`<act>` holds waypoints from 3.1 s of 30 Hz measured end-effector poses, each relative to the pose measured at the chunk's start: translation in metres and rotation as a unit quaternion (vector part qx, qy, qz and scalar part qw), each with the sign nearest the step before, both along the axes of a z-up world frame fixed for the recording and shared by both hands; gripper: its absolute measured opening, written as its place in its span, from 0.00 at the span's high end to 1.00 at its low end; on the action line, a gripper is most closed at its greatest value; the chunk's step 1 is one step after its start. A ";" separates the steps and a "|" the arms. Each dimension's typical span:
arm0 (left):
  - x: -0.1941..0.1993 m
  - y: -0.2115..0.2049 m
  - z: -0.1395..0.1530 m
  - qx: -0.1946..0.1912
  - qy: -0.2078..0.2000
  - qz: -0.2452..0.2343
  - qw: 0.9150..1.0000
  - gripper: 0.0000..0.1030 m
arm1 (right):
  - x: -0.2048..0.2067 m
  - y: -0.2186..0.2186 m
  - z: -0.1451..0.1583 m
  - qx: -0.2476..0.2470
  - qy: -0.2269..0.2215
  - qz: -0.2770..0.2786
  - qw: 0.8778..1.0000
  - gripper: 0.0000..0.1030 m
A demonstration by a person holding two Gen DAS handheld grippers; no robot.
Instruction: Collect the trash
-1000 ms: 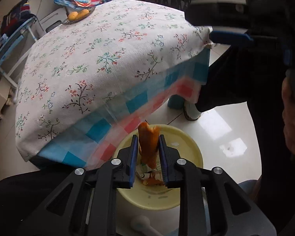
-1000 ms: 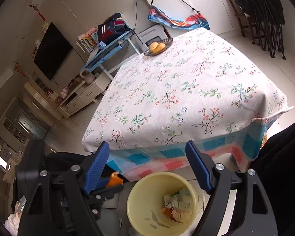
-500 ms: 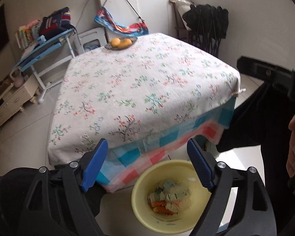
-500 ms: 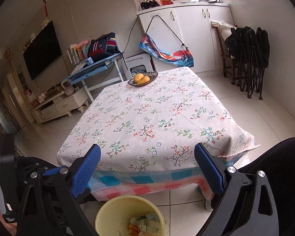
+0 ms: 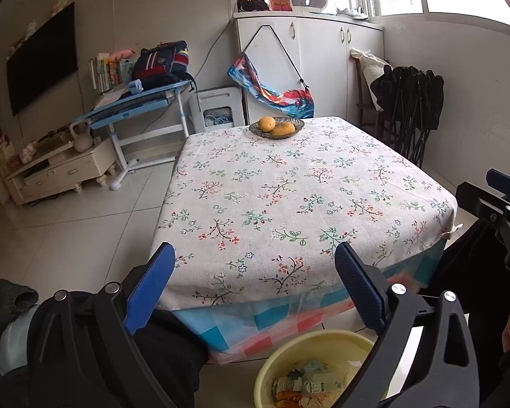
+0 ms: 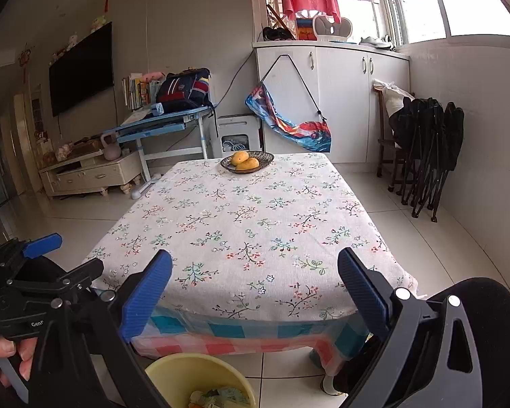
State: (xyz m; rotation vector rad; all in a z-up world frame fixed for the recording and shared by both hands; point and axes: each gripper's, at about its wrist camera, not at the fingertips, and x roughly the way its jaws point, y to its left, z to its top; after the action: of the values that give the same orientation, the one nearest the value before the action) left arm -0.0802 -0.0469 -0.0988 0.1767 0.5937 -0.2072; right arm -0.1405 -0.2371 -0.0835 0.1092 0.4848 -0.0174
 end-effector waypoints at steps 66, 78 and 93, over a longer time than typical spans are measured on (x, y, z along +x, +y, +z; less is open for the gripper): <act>0.008 0.016 0.007 -0.001 -0.025 0.061 0.998 0.07 | 0.010 0.014 -0.004 -0.033 0.027 -0.008 0.999 0.09; 0.008 0.016 0.009 -0.001 -0.026 0.062 0.998 0.07 | 0.010 0.014 -0.004 -0.033 0.027 -0.008 0.999 0.09; 0.009 0.015 0.010 0.000 -0.026 0.064 0.998 0.07 | 0.007 0.009 -0.008 -0.030 0.031 -0.010 0.999 0.09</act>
State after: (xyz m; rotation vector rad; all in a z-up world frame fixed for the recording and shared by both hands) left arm -0.0716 -0.0321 -0.0892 0.1423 0.5509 -0.0787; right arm -0.1335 -0.2285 -0.0917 0.0541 0.5442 -0.0546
